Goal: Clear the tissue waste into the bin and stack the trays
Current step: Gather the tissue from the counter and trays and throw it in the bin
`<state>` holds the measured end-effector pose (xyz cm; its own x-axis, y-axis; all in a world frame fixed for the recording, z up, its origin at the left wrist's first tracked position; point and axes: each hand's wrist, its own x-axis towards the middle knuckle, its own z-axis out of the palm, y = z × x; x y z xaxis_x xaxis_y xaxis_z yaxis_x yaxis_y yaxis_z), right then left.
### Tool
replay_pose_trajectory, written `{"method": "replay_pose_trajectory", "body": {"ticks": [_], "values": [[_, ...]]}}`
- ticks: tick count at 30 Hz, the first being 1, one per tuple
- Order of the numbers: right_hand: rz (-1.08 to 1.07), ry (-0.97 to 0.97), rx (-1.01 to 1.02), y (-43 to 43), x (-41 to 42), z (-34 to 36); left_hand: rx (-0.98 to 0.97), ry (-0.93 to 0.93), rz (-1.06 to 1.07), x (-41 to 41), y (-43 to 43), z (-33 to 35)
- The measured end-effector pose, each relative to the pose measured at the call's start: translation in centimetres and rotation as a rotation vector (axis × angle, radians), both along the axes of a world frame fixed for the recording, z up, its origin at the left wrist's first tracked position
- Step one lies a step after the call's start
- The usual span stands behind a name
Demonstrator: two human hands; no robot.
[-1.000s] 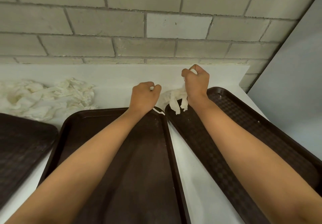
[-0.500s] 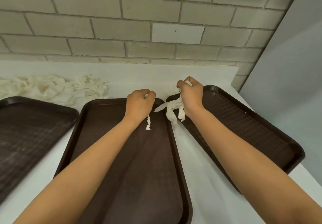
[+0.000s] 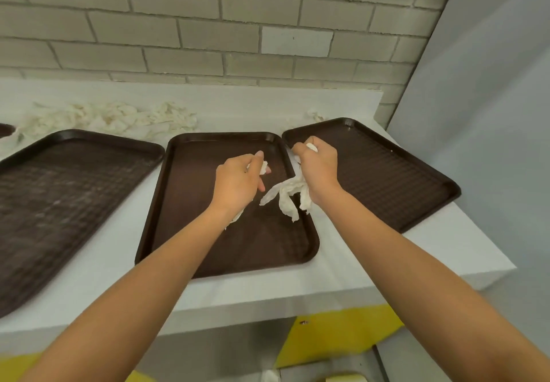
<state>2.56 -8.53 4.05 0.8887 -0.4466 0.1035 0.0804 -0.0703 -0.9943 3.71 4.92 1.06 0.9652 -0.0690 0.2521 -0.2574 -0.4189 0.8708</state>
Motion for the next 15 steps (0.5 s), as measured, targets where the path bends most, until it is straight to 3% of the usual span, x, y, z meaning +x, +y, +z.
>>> {"method": "replay_pose_trajectory", "body": {"ticks": [15], "values": [[0.063, 0.180, 0.021, -3.1, -11.4, -1.2, -0.058, 0.031, -0.057, -11.2, -3.3, -0.5]]}}
